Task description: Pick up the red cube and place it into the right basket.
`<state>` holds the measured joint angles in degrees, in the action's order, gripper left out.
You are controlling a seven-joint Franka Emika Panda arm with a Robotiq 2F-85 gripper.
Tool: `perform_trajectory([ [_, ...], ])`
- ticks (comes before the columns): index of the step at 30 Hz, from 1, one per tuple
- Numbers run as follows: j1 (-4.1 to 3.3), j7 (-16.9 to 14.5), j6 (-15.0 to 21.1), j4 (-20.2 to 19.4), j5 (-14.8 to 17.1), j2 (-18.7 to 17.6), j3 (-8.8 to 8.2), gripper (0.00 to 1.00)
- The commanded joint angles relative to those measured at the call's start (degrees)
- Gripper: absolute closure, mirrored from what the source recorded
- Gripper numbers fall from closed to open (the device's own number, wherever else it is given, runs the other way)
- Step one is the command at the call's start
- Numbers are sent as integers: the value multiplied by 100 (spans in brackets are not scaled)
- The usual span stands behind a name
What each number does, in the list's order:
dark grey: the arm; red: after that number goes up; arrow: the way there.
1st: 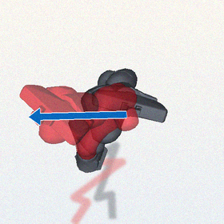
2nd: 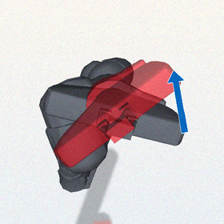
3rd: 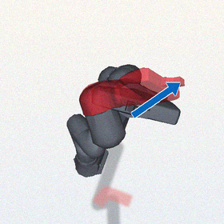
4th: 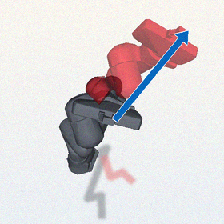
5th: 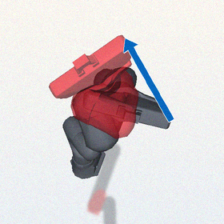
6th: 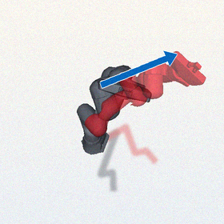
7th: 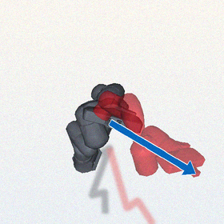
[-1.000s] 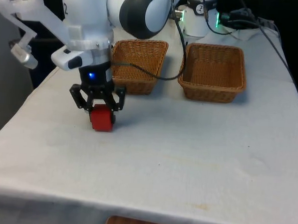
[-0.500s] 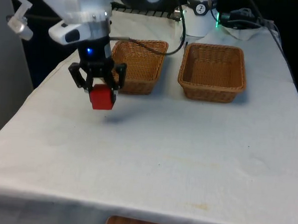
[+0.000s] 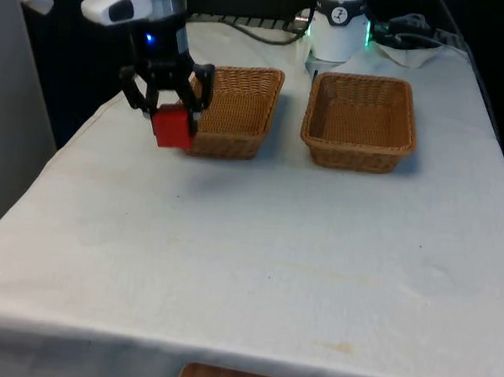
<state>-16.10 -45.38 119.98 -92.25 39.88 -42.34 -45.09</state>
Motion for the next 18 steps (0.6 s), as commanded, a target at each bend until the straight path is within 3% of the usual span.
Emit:
perform_trajectory([
  [1,-69,0,17,-115,-74,126,-69,97],
  [6,-120,-11,29,-401,-269,481,-109,97],
  [7,-57,-6,0,-327,-223,413,-52,97],
  [8,-126,-17,34,-453,-298,544,-120,97],
  [16,-195,-11,109,-917,-579,1083,-132,97],
  [17,-115,-6,29,-814,-527,1014,-63,97],
  [18,-201,-11,115,-963,-613,1134,-138,97],
])
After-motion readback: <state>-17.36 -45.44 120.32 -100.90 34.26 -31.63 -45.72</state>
